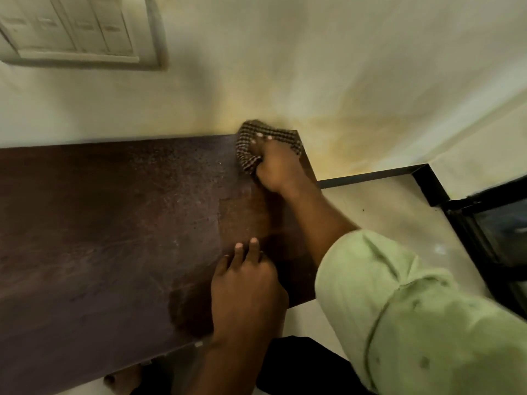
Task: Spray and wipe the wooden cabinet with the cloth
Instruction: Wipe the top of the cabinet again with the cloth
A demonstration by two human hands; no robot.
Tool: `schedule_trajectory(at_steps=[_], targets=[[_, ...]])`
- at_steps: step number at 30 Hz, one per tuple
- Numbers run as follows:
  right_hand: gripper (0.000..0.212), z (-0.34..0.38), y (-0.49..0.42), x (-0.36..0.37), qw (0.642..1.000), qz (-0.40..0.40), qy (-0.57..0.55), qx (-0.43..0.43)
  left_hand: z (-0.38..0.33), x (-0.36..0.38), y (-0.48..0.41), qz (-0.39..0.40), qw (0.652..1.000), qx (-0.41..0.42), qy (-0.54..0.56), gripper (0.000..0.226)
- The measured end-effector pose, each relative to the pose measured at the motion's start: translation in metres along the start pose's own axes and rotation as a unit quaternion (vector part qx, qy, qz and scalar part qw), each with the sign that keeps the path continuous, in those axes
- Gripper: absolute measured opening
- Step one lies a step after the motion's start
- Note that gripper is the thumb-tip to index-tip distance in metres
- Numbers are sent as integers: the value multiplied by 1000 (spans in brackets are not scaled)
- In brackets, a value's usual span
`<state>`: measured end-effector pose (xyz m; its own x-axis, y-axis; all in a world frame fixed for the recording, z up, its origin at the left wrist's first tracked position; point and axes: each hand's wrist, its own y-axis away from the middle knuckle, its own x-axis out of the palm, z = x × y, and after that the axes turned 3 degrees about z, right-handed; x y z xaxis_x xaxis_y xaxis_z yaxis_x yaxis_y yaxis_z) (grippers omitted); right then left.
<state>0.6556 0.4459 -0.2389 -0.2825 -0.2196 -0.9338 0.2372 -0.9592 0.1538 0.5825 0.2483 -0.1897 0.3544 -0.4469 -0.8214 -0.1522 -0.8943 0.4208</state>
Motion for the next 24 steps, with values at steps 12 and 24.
schedule_trajectory(at_steps=[12,24], targets=[[35,-35,12,-20,989,-84,-29,114,11,-3,4,0,1000,8,26,54],[57,84,10,27,987,85,31,-135,10,18,-7,-25,998,-27,52,43]])
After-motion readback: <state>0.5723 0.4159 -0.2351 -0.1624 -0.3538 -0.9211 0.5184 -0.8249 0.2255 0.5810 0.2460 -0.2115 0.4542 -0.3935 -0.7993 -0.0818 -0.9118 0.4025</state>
